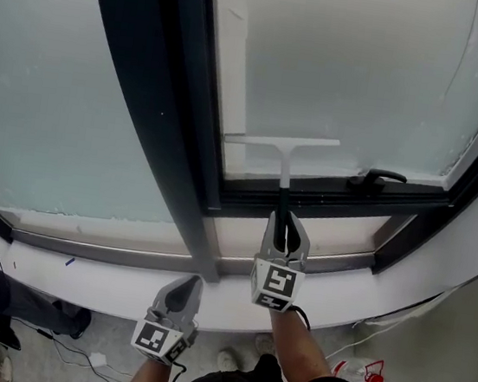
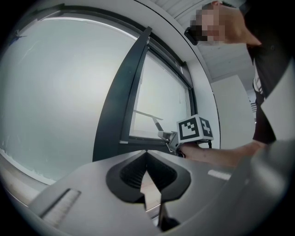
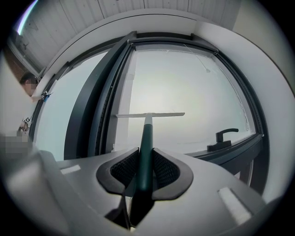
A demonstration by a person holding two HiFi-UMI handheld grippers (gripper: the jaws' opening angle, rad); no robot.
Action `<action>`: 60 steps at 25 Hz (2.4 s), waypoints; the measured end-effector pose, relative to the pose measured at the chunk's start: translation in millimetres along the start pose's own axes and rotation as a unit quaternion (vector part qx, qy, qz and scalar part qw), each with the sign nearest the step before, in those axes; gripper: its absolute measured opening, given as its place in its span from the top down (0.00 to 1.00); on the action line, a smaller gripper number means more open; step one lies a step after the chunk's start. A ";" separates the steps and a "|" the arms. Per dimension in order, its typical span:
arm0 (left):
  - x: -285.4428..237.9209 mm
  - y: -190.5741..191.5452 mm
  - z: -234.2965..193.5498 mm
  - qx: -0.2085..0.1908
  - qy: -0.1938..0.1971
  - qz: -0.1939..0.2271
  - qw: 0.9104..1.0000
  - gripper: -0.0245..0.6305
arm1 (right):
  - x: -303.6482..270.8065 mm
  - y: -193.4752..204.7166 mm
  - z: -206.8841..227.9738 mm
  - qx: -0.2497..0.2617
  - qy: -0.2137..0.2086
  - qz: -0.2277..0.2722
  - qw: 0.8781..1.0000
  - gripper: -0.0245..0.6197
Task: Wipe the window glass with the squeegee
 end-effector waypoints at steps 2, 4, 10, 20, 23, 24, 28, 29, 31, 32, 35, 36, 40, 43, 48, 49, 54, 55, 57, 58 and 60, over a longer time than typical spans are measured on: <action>-1.7 -2.5 0.8 0.001 0.004 -0.002 1.000 0.96 | 2.5 1.7 0.1 -0.001 0.001 -0.003 1.000 0.81; -3.8 -6.1 3.2 0.003 0.010 0.003 1.000 0.96 | 5.2 2.9 0.7 -0.001 0.002 -0.006 1.000 0.81; -4.6 -0.4 8.8 -0.002 0.029 -0.004 1.000 0.96 | 13.5 10.3 3.9 -0.002 0.008 -0.019 1.000 0.81; -25.2 -14.0 26.3 0.000 0.062 0.034 0.998 0.96 | 29.5 -30.6 18.6 0.037 0.000 0.019 0.999 0.81; -31.0 -22.0 31.1 -0.007 0.068 0.043 0.997 0.96 | 22.9 -72.2 27.4 0.026 0.000 0.056 0.998 0.81; -33.1 -24.2 32.8 -0.008 0.069 0.045 0.997 0.96 | 19.4 -87.3 29.2 0.022 -0.001 0.067 0.997 0.81; -51.6 -46.6 41.0 -0.027 0.075 0.068 0.995 0.96 | -0.8 -159.3 35.6 0.021 -0.016 0.126 0.992 0.81; -56.7 -54.7 42.9 -0.032 0.075 0.078 0.994 0.96 | -6.0 -179.3 36.5 0.023 -0.021 0.142 0.989 0.81; -65.2 -68.6 46.5 -0.039 0.075 0.095 0.992 0.96 | -15.2 -217.3 37.0 0.029 -0.030 0.170 0.985 0.81; -69.4 -73.8 48.3 -0.045 0.075 0.100 0.991 0.96 | -20.0 -234.6 36.9 0.033 -0.036 0.181 0.982 0.81; -81.7 -84.3 49.8 -0.079 0.077 0.106 0.988 0.96 | -33.6 -278.7 37.1 0.035 -0.047 0.212 0.976 0.81; -84.4 -88.2 49.9 -0.082 0.075 0.111 0.988 0.96 | -37.1 -291.3 37.9 0.032 -0.049 0.222 0.973 0.81; -93.2 -99.6 47.1 -0.076 0.054 0.127 0.988 0.96 | -57.3 -336.1 43.0 0.028 -0.056 0.249 0.966 0.81; -99.8 -106.0 45.0 -0.075 0.040 0.137 0.987 0.96 | -75.0 -360.6 45.7 0.030 -0.060 0.261 0.963 0.81; -107.6 -109.2 40.7 -0.083 0.020 0.144 0.986 0.96 | -89.6 -378.2 57.4 0.041 -0.046 0.277 0.959 0.81; -109.8 -109.1 40.3 -0.082 0.019 0.143 0.986 0.96 | -92.1 -378.8 59.1 0.040 -0.047 0.276 0.959 0.81; -124.2 -114.9 45.1 -0.092 0.029 0.139 0.986 0.96 | -101.7 -380.0 61.3 0.029 -0.061 0.270 0.960 0.81; -126.0 -116.5 46.3 -0.093 0.030 0.140 0.985 0.96 | -102.7 -379.9 60.3 0.030 -0.064 0.270 0.960 0.81; -128.4 -117.6 49.4 -0.094 0.032 0.141 0.985 0.96 | -104.2 -378.5 59.5 0.033 -0.067 0.267 0.961 0.81; -129.3 -117.3 51.0 -0.093 0.033 0.140 0.985 0.96 | -104.8 -377.4 60.1 0.035 -0.066 0.266 0.961 0.81; -131.2 -115.4 54.5 -0.093 0.038 0.136 0.986 0.96 | -105.4 -375.1 61.7 0.039 -0.064 0.265 0.961 0.81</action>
Point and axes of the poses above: the fingertips, and each gripper's own axes: x backward along the fingers, z to its right, y out of its underside, the point moved 2 cm from there along x, backward along the fingers, and after that the axes turned 8 degrees about -x, right-handed, at the moved point
